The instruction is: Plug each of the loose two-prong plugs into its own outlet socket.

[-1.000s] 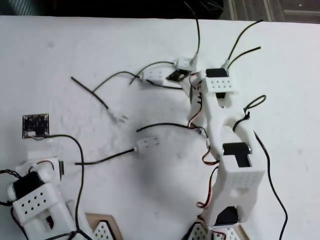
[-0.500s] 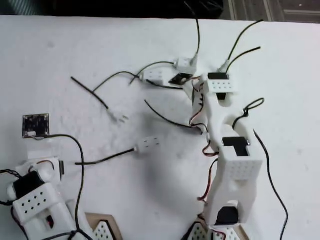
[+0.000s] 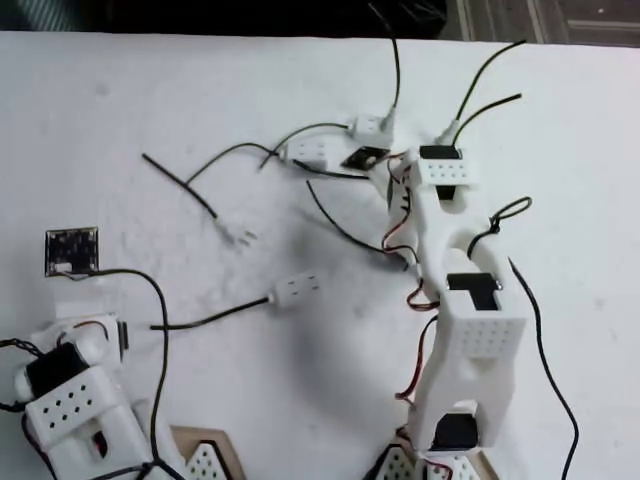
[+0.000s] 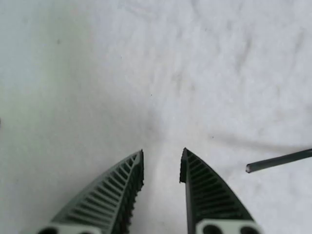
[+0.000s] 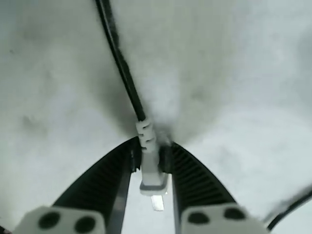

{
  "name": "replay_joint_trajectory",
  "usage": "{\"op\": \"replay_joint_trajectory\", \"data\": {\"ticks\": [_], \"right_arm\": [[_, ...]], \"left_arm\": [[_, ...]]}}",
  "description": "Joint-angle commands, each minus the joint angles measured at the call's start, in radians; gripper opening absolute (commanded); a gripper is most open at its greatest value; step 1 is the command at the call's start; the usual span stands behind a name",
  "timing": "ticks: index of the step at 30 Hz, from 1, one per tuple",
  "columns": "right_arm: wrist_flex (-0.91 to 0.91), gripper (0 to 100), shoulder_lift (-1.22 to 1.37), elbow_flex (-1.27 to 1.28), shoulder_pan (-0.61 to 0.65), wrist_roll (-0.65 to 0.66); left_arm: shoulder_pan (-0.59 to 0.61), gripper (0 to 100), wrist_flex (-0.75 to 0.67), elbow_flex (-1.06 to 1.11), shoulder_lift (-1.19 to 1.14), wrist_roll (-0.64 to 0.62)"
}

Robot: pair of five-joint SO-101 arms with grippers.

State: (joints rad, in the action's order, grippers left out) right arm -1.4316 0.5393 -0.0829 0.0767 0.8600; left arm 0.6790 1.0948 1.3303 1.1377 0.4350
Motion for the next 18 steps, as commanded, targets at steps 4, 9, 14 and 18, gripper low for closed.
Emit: {"op": "replay_joint_trajectory", "data": {"ticks": [4,9,14,18], "right_arm": [[-0.188,1.7,-0.051,0.009,0.033,0.012],[-0.205,1.7,-0.053,0.009,0.082,0.015],[-0.203,1.7,0.038,0.008,0.156,0.017],[-0.203,2.1,0.091,0.005,0.196,0.017]], "left_arm": [[-0.01,14,-0.018,-0.003,0.013,0.0],[-0.01,14,-0.018,-0.003,0.013,0.0],[-0.01,14,-0.018,-0.003,0.013,0.0],[-0.01,14,-0.018,-0.003,0.013,0.0]]}}
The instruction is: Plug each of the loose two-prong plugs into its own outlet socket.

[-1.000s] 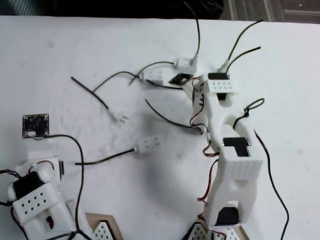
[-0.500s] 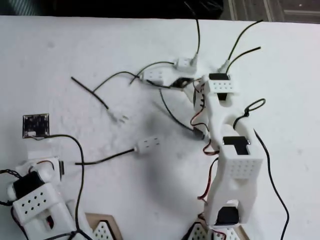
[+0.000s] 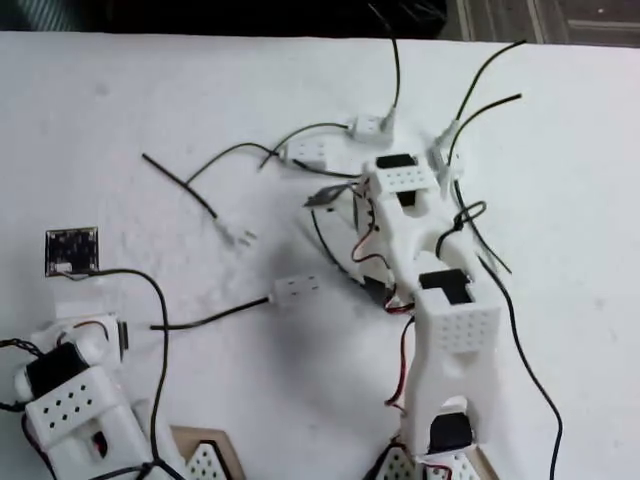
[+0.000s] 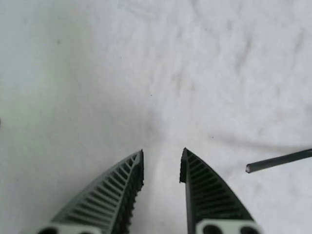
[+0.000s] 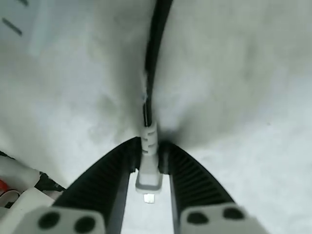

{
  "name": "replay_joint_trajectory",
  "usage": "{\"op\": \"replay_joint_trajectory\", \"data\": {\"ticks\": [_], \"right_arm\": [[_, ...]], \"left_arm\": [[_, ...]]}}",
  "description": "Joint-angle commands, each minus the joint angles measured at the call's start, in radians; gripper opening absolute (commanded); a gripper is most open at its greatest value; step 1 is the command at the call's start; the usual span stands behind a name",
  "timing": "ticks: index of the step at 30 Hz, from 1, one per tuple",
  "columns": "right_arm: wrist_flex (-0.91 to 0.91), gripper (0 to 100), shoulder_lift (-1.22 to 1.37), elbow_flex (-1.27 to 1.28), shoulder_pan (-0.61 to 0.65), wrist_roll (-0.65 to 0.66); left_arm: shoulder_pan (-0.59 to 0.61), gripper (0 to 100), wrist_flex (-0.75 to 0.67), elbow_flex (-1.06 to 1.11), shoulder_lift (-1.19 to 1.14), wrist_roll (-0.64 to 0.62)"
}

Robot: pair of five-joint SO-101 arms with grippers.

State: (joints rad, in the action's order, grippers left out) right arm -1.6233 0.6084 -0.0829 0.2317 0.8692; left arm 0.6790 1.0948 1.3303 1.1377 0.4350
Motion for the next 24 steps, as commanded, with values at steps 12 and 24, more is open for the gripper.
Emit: {"op": "replay_joint_trajectory", "data": {"ticks": [12,24], "right_arm": [[-0.013,1.8,0.05,0.009,0.162,0.002],[-0.031,1.7,-0.113,0.011,0.157,-0.137]], "left_arm": [[-0.01,14,-0.018,-0.003,0.013,0.0],[-0.01,14,-0.018,-0.003,0.013,0.0]]}}
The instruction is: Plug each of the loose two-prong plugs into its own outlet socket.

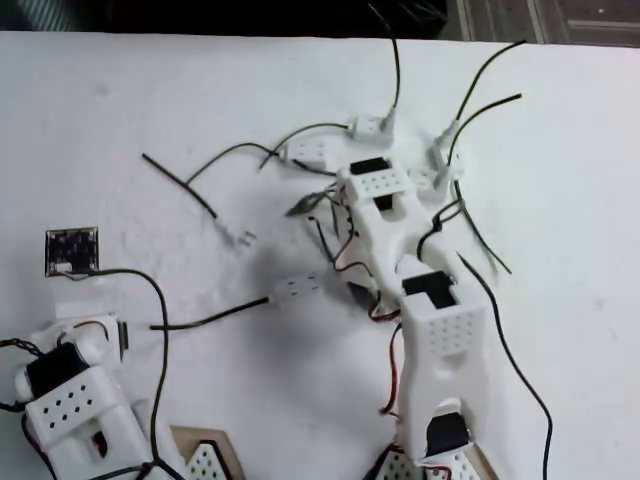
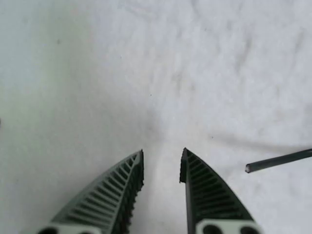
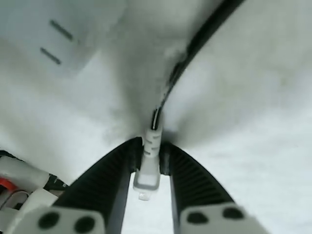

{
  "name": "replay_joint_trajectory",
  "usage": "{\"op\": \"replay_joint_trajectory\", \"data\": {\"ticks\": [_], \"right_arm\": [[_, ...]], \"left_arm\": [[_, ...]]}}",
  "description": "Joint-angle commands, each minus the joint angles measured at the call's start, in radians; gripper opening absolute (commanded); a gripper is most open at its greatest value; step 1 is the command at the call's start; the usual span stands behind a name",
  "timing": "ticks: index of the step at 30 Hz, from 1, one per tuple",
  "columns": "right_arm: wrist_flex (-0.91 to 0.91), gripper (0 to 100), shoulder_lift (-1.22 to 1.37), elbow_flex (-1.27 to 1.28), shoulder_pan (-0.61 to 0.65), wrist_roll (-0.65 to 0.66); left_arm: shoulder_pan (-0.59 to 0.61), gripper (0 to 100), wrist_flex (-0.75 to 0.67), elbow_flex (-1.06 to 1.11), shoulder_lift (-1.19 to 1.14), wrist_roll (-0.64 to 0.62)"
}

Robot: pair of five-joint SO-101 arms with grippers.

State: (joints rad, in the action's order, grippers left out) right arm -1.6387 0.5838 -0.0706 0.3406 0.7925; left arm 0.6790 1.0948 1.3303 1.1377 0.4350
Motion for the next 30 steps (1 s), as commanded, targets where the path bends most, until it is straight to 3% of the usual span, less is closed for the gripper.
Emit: {"op": "replay_joint_trajectory", "data": {"ticks": [1,11,21,30], "right_arm": [[-0.016,1.7,-0.119,-0.002,0.044,-0.084],[0.027,1.7,-0.409,0.097,-0.094,-0.33],[0.305,1.7,-0.453,0.304,-0.366,-0.341],[0.452,1.7,-0.452,0.474,-0.311,-0.282]], "left_arm": [[-0.01,14,-0.018,-0.003,0.013,0.0],[-0.01,14,-0.018,-0.003,0.013,0.0],[-0.01,14,-0.018,-0.003,0.013,0.0],[-0.01,14,-0.018,-0.002,0.013,0.0]]}}
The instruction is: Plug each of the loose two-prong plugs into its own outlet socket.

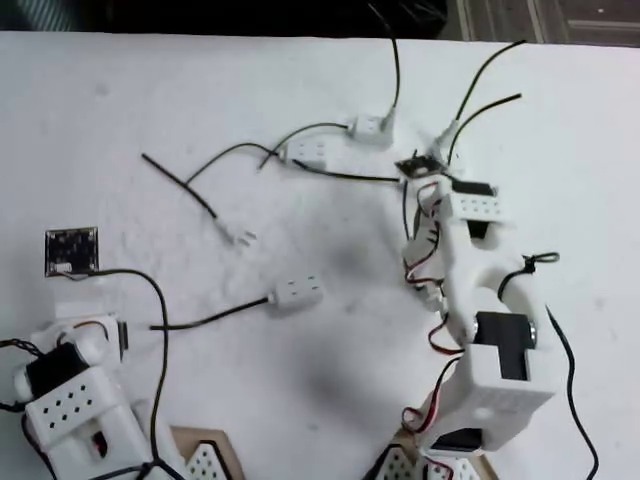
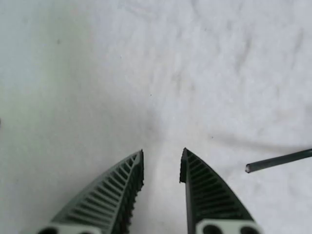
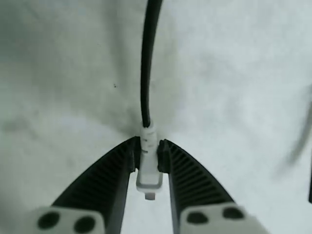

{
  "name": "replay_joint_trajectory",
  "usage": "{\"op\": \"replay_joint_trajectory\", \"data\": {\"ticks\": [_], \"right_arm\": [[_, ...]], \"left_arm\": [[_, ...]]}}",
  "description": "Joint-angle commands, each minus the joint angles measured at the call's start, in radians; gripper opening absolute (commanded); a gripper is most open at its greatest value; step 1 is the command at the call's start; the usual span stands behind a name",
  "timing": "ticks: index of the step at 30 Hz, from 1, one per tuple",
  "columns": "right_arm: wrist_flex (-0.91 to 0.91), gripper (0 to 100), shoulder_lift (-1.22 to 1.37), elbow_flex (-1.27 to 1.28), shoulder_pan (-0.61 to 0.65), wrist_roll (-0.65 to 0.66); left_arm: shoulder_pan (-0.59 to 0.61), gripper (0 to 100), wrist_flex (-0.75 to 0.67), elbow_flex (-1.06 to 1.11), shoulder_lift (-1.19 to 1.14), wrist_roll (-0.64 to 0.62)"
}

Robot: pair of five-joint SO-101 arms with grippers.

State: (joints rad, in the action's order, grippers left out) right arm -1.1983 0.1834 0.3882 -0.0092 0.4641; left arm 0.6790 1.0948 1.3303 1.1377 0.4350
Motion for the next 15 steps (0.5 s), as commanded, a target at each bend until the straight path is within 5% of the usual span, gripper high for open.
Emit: {"op": "replay_joint_trajectory", "data": {"ticks": [1,15], "right_arm": [[0.013,1.7,-0.051,0.026,0.054,0.072],[-0.088,1.7,0.189,-0.117,0.16,0.123]], "left_arm": [[-0.01,14,-0.018,0.003,0.013,0.002],[-0.01,14,-0.032,0.008,0.013,0.002]]}}
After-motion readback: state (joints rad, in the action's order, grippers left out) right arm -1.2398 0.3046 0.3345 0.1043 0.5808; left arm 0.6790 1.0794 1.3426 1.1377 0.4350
